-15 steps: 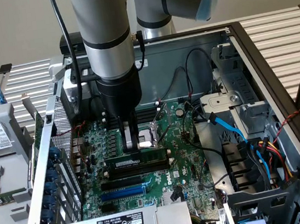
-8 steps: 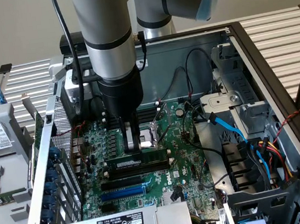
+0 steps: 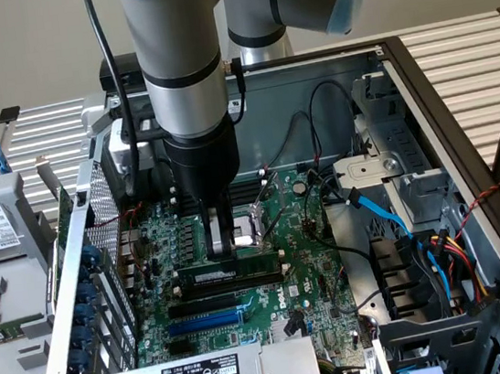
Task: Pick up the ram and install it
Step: 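Insert the ram into the slot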
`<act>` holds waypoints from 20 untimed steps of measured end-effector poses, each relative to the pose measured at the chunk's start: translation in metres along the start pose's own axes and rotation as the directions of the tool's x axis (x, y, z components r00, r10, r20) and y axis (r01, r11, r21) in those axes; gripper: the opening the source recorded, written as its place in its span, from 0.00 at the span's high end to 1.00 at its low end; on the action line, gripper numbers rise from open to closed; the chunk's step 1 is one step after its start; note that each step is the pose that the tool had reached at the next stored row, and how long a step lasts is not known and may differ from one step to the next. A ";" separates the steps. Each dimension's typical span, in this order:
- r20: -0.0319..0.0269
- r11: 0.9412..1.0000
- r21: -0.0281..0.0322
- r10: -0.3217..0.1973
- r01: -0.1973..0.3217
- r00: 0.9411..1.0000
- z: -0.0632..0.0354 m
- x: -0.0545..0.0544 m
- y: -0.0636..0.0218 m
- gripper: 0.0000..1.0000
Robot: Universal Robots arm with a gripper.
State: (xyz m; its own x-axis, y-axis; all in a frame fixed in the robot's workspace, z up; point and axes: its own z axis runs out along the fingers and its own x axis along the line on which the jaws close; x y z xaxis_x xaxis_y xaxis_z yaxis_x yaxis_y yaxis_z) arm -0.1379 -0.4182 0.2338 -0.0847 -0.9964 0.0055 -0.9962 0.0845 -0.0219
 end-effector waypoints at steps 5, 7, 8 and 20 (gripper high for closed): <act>-0.001 1.000 0.000 -0.007 0.007 1.000 0.0000 0.000 0.0000 0.88; -0.003 1.000 0.000 -0.013 0.013 1.000 0.0000 0.000 0.0000 0.88; -0.004 1.000 0.001 -0.019 0.019 1.000 0.0001 0.000 0.0000 0.88; -0.014 0.999 0.002 -0.043 0.043 0.999 -0.0047 0.000 0.0000 0.88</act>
State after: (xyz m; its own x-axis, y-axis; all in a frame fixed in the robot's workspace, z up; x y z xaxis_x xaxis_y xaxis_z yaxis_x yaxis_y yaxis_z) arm -0.1380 -0.4180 0.2385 -0.0419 -0.9989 0.0206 -0.9989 0.0414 -0.0235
